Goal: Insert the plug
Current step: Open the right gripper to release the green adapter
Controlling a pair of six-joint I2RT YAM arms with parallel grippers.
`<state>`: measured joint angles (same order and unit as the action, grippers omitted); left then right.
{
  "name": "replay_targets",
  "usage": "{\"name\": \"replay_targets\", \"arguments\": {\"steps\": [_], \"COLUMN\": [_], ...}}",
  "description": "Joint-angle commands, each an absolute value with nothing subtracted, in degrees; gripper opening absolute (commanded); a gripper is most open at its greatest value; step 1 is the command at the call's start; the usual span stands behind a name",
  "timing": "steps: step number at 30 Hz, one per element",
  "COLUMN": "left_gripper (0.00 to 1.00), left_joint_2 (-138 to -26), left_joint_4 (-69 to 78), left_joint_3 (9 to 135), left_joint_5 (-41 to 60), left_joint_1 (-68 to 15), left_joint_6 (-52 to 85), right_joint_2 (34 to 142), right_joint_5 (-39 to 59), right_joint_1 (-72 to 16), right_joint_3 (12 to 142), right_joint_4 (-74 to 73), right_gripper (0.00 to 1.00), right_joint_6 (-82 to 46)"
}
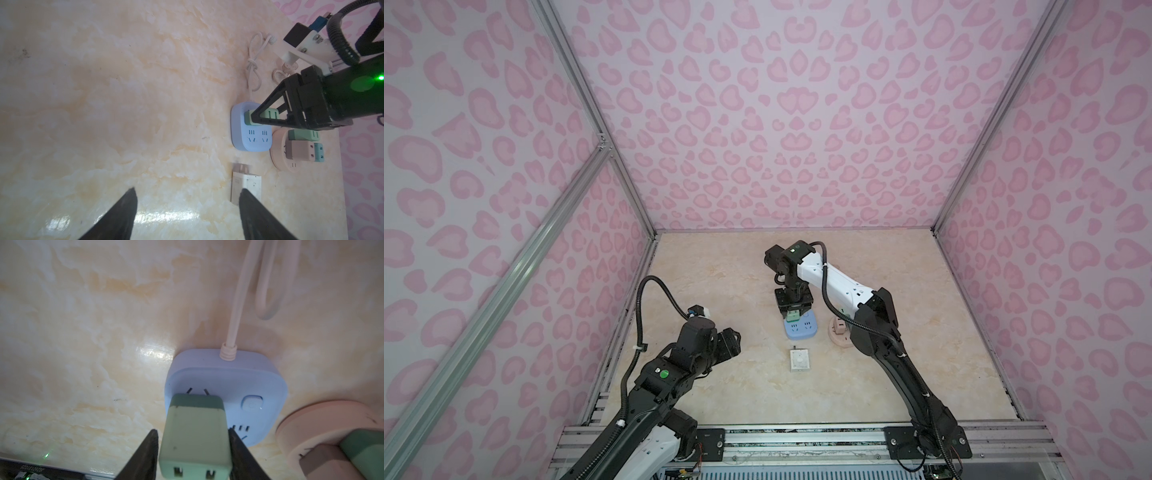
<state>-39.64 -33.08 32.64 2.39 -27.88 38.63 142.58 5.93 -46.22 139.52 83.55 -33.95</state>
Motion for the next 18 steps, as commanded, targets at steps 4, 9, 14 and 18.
{"name": "replay_targets", "arguments": {"steps": [4,9,14,18], "left_gripper": [0.81,0.81,0.83,0.90], "left_joint_2": [-38.5,-37.8,-36.8,-35.3], "left_joint_4": [-34.0,-34.7,-36.2,-38.1], "left_joint_3": [34.5,35.1,37.2,38.4], "left_joint_5": [1.0,-0.2,0.5,-2.2], "left_joint_1": [-27.9,-27.8,-27.8,-27.8], "left_joint_6": [37.6,38.3,38.7,39.2], "right_joint_2": [138.1,131.6,125.3,114.7], "right_joint_5": [6.7,8.2,5.4,1.5], "right_joint_1": [-46.2,-47.3,-49.7,-52.1], "right_joint_3": [134.0,128.9,127.2,115.1], "right_joint_4": [82.5,78.5,76.2,65.0], "right_gripper": [0.52,0.54,0.55,0.71], "right_joint_6": [-32.4,-31.7,-29.7,-29.6]}}
